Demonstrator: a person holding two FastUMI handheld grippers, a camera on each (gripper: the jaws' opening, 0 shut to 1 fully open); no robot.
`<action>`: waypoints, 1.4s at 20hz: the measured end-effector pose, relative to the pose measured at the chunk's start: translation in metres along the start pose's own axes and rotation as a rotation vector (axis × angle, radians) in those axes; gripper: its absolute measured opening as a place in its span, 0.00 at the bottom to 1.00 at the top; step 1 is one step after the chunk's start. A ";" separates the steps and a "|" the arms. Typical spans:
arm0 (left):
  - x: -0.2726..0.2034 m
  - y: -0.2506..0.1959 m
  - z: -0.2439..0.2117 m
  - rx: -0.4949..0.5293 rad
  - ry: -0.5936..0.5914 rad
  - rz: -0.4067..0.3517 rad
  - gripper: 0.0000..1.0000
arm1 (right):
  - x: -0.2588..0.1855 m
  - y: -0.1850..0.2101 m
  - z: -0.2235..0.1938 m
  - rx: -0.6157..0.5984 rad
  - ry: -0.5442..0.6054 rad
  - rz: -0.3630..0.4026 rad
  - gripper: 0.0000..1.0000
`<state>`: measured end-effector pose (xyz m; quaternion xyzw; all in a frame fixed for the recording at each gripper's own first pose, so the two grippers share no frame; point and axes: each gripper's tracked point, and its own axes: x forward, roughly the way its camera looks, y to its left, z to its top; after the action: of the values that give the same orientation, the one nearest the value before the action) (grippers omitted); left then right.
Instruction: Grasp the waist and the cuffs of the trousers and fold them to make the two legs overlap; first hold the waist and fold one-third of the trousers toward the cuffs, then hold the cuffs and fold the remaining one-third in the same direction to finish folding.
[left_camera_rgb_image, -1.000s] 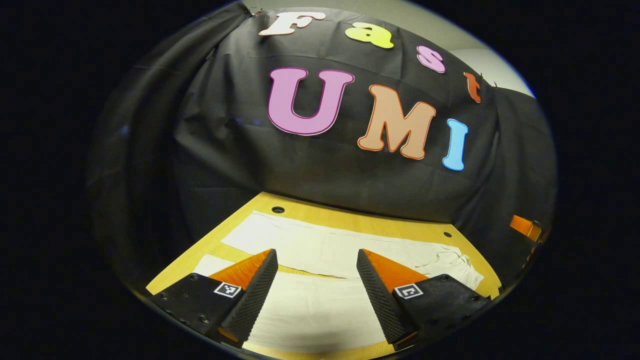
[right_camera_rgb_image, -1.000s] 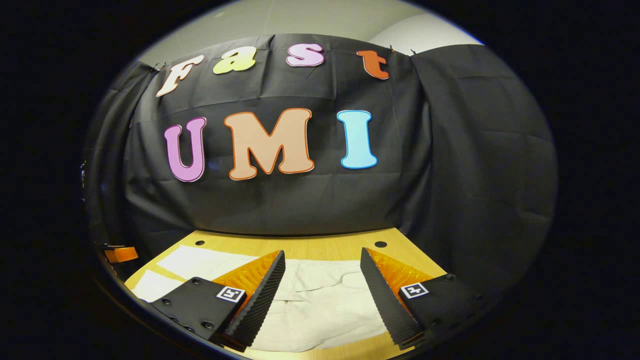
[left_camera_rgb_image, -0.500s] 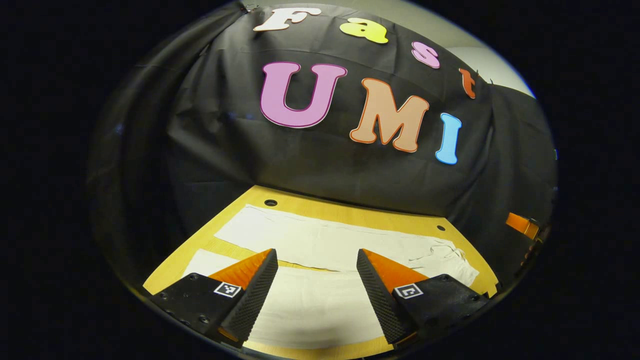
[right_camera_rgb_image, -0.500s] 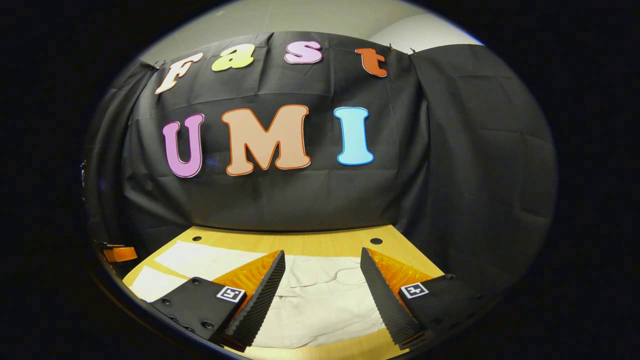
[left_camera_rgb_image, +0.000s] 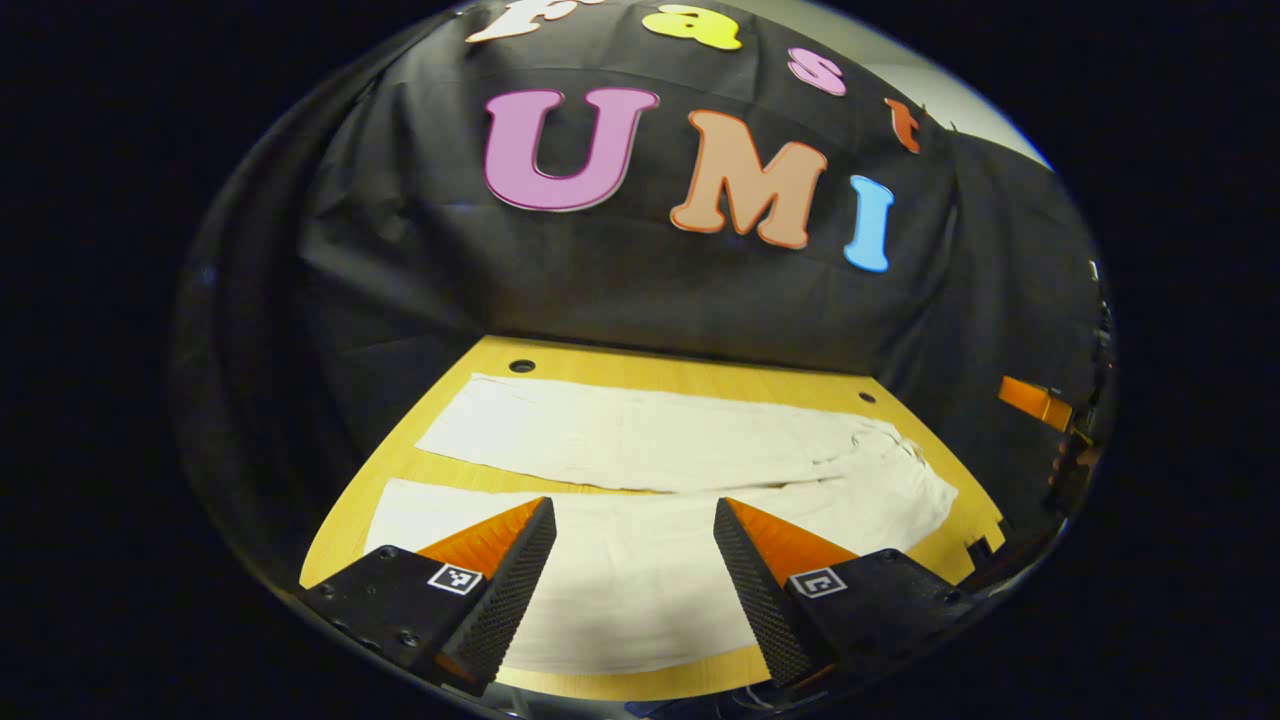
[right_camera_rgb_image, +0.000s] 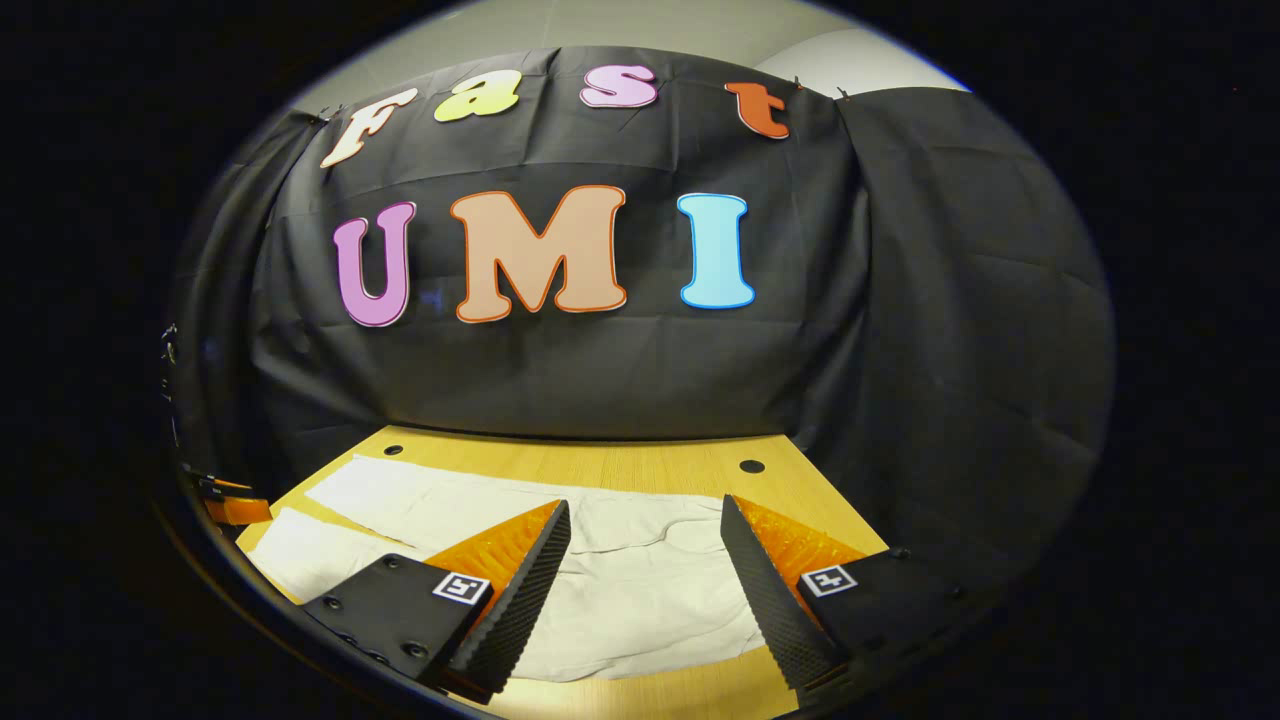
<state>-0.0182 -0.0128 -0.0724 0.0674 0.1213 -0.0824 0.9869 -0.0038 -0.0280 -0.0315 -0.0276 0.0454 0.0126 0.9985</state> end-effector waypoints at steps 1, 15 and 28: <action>-0.002 0.000 -0.012 0.028 0.051 -0.023 0.95 | 0.000 -0.001 -0.003 -0.003 0.006 0.003 0.97; -0.051 0.050 -0.155 0.708 0.717 -0.370 0.93 | -0.011 -0.023 -0.036 0.010 0.079 -0.035 0.93; -0.055 0.098 -0.173 0.740 0.932 -0.367 0.84 | -0.010 -0.034 -0.051 -0.014 0.131 -0.066 0.96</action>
<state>-0.0931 0.1178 -0.2140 0.4121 0.5123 -0.2490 0.7112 -0.0172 -0.0652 -0.0791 -0.0369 0.1094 -0.0218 0.9931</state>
